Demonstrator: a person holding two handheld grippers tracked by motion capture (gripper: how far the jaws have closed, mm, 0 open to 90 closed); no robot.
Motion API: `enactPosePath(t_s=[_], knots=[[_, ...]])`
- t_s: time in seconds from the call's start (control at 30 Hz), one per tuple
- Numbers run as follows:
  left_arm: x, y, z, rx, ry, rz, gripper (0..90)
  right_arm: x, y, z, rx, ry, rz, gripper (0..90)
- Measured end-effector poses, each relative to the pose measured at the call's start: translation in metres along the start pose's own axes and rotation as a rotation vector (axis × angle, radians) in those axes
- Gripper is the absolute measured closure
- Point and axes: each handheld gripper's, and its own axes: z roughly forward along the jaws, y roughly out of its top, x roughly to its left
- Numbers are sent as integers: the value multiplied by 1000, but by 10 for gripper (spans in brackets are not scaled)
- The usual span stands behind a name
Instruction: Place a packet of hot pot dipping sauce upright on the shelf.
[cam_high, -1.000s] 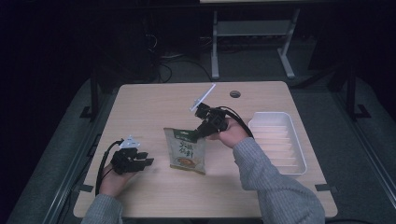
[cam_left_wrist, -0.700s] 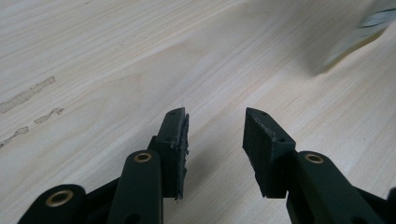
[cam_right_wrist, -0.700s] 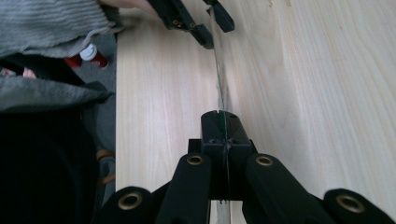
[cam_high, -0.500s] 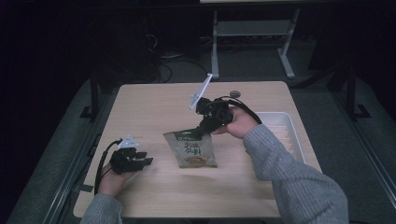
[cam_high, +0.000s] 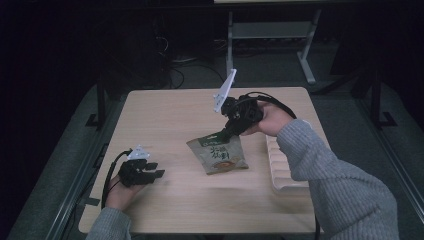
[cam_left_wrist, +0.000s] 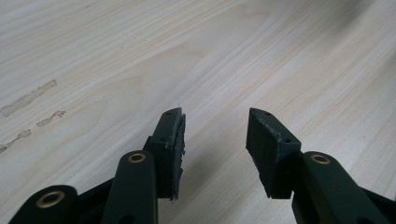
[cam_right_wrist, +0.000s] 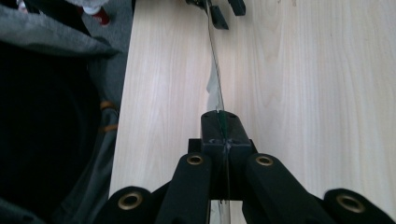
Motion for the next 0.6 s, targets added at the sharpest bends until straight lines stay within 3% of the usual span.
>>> enactPosePath(t_s=[0.3,0.6], knots=[[3,-1,-2,-3,1,-4,542,-4,-4,-27,38,-24,-47,894],[3,-3,-1,4,4,-3,515,-17,-27,-51,48,-54,-23,894]])
